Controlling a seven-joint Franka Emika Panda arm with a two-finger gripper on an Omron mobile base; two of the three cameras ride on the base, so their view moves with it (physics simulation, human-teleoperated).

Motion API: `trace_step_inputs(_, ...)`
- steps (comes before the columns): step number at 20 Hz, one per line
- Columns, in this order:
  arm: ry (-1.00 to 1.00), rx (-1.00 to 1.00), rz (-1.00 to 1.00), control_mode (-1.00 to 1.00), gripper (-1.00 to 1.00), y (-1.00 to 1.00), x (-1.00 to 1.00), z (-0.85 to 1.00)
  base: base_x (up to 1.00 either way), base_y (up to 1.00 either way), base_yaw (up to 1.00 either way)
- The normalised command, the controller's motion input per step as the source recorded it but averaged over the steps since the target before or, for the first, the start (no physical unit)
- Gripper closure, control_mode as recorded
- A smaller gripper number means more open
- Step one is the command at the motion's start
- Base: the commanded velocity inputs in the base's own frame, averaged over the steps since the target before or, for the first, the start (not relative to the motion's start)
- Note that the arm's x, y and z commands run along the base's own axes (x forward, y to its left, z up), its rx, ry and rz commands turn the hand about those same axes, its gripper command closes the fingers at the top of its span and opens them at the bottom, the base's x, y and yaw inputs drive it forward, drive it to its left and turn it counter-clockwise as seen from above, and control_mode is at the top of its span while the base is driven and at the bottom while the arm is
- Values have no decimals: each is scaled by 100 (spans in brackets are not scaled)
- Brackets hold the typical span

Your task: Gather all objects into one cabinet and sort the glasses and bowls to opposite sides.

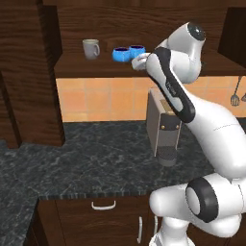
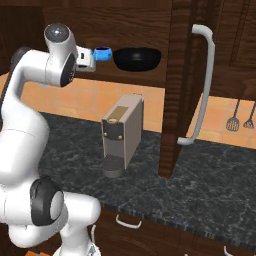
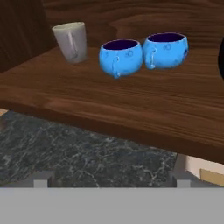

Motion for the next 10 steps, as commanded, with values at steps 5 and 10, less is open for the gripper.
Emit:
trace_step_inputs(5,0,4,-11,-100,-100,-44,-100,0,0,0,0)
trace_step_inputs(10,0,3,-19,-100,-100,-48,-100,3,0,0,0)
